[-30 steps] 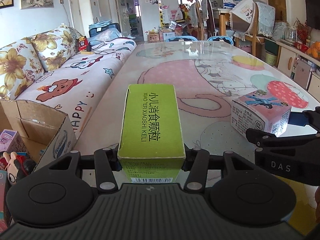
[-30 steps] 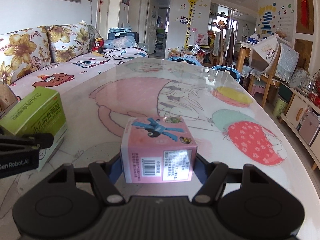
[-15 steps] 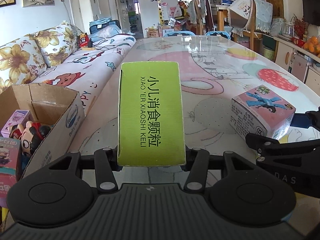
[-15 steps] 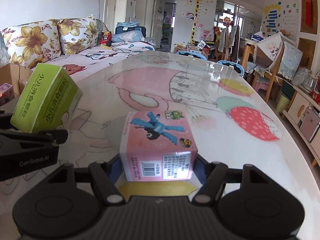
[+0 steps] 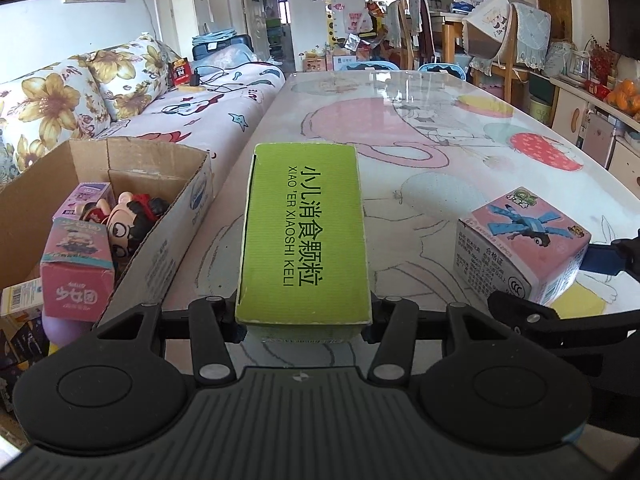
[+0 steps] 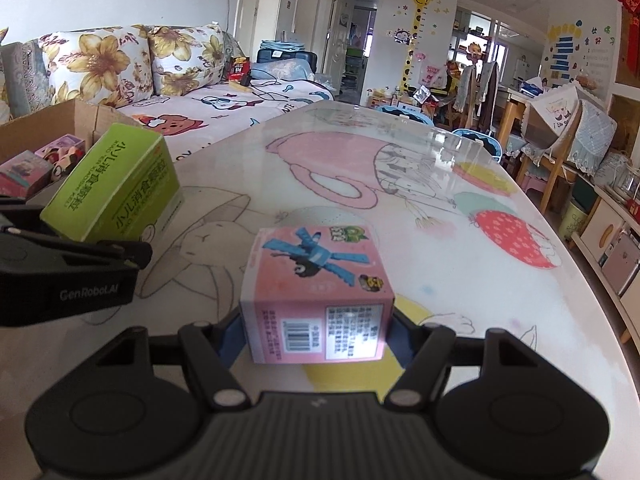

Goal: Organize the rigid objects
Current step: 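Lift and carry the green box and pink-and-white box over the cardboard box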

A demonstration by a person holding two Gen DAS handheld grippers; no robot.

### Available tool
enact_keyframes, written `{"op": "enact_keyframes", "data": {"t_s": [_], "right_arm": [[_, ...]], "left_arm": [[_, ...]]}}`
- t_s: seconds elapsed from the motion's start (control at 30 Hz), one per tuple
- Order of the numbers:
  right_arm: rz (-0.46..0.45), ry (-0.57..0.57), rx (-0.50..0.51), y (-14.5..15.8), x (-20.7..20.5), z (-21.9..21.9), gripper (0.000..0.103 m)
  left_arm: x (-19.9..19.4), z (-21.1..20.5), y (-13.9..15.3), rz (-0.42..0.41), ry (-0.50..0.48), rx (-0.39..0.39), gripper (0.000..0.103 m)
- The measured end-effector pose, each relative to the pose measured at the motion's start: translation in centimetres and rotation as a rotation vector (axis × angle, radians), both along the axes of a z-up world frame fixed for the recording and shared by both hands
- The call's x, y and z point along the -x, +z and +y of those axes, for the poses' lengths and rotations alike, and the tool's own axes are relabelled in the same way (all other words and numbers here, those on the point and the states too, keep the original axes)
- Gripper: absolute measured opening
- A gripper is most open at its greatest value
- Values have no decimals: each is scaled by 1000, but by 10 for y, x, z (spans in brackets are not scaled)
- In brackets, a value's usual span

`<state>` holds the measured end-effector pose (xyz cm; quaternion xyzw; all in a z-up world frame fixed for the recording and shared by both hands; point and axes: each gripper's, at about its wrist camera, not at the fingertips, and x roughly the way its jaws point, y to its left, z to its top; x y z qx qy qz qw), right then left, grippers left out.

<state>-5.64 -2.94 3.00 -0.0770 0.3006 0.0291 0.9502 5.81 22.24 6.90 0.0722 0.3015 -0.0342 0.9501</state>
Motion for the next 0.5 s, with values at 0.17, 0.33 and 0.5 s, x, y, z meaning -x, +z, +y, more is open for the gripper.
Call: {"op": "enact_keyframes", "data": {"t_s": [0.17,0.33,0.5], "right_arm": [[49,19,-46,0,16,3,70],[76,31,-55,2,32,8,72],[40,26,2,2,34,15,83]], "left_arm": [[11,-3,-2,9,-10,-4,62],[16,-2,0,28,-22,-7,62],[19,0,-2,41,-25,-15,62]]}}
